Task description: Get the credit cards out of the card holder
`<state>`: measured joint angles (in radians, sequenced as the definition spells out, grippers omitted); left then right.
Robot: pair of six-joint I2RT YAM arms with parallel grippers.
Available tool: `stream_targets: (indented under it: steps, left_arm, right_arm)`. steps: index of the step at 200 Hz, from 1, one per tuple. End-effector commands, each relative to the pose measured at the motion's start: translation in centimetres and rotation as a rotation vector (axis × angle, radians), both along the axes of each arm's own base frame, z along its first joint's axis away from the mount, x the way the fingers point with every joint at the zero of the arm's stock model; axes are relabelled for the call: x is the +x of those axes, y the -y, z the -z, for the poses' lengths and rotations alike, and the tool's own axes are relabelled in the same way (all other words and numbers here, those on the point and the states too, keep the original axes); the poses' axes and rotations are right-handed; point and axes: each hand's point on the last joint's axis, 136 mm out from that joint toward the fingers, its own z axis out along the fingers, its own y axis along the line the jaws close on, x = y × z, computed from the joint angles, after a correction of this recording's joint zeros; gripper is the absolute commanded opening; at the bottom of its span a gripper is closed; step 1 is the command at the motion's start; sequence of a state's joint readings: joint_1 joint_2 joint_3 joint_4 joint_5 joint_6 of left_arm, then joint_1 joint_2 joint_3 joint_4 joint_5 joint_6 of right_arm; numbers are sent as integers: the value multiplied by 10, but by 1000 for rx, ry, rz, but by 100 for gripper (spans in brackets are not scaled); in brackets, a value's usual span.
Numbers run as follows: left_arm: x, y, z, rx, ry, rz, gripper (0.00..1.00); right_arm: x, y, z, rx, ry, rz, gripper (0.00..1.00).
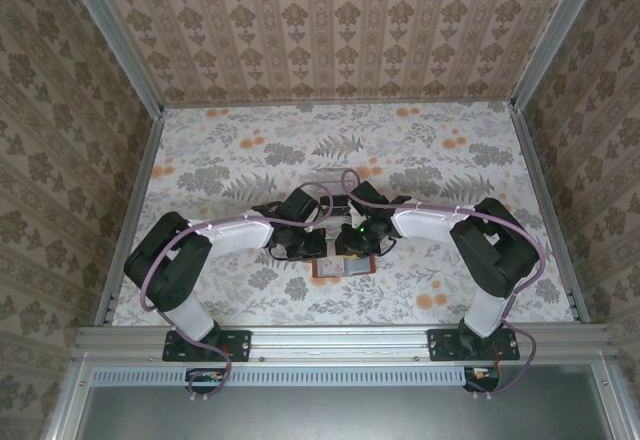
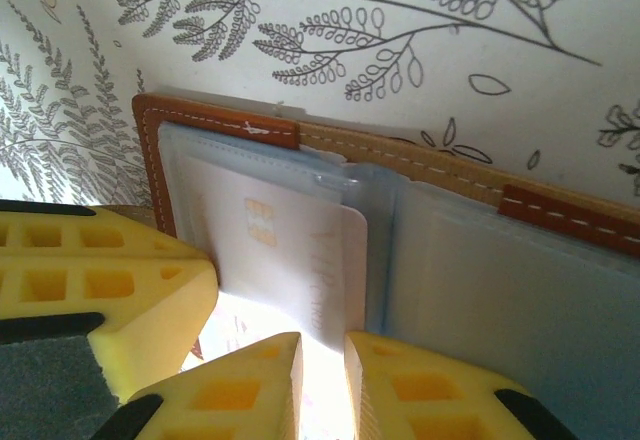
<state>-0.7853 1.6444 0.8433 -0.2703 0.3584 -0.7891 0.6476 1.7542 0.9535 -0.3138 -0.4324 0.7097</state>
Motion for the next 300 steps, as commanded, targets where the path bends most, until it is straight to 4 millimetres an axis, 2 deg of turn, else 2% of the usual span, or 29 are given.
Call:
stream_targets:
  steps: [1,68,102,203,254,300]
  left_arm:
    - [-9,-15,6,69,-18,5,0]
    - [-8,-17,8,83,-23,10,0]
    - [-6,-17,6,82,-18,6,0]
    - [-3,-7,-15,46,12,24,0]
    - [-1,1,-12,24,6,37,0]
    - [-7,2,-2,31,-19,55,0]
  right_arm:
    - [-8,25,15,-119,-17,17,23]
    - [-4,21,-2,-98,5,12,23]
    - [-4,15,-11,-54,7,11,26]
    - [-3,8,3,-18,-33,3,26]
    - [-4,5,6,-1,-42,1,26]
    - [-6,7,8,2,-49,8,25]
